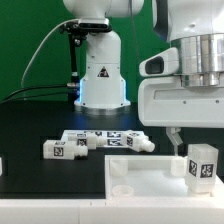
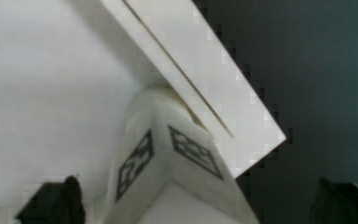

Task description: Assemble square table

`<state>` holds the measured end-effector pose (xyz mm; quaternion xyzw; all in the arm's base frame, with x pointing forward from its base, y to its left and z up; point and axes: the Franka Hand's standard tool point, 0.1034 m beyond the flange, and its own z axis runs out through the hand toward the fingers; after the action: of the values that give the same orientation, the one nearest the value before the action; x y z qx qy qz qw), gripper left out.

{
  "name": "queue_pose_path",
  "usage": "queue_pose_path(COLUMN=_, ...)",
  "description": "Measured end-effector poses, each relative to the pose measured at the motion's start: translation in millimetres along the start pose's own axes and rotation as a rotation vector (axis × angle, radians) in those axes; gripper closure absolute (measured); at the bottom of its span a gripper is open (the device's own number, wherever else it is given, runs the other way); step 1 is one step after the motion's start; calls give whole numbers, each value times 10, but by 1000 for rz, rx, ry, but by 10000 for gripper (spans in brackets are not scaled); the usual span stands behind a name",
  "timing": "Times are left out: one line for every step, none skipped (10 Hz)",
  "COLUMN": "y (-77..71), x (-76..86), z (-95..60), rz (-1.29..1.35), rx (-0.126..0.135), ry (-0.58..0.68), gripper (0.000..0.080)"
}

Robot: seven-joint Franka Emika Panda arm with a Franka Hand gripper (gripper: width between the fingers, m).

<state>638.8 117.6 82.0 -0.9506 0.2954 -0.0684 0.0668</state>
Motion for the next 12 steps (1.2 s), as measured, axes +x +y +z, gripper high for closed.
queue_pose_path(y=18, x=43, z=-16, rz=-227, rx=-16, ry=13, gripper=151)
queue_pose_path(y=43, x=97, z=-7, rz=-472, rx=-27, ry=31, gripper=151)
queue_pose_path(y=35, x=91, z=13, rz=-536, rx=-29, ry=37, gripper=151)
queue_pose_path(y=29, x=86, z=12, rz=-474, rx=-25, ry=36, gripper=178)
queue_pose_path(y=35, x=89, z=15, rz=-462, rx=-24, ry=35, gripper=178)
queue_pose_path(y=34, x=87, z=16, rz=-427, rx=-23, ry=35, gripper=368)
queue_pose_path(y=32, x=90, z=18, rz=-363, rx=-21, ry=36, gripper=368)
queue_pose_path(y=45, x=110, z=23, rz=-287, rx=-23, ry=36, gripper=514)
queue_pose_path(y=54, x=111, z=25, rz=-194, rx=-26, ry=38, gripper=514)
queue_pose_path(y=68, x=114, z=26, rz=-59, rx=-33, ry=42, gripper=514)
queue_pose_path(y=78, x=111, z=25, rz=60, rx=-41, ry=48, gripper=514)
queue_pose_path(y=96, x=103, z=25, rz=239, rx=-45, ry=59, gripper=514)
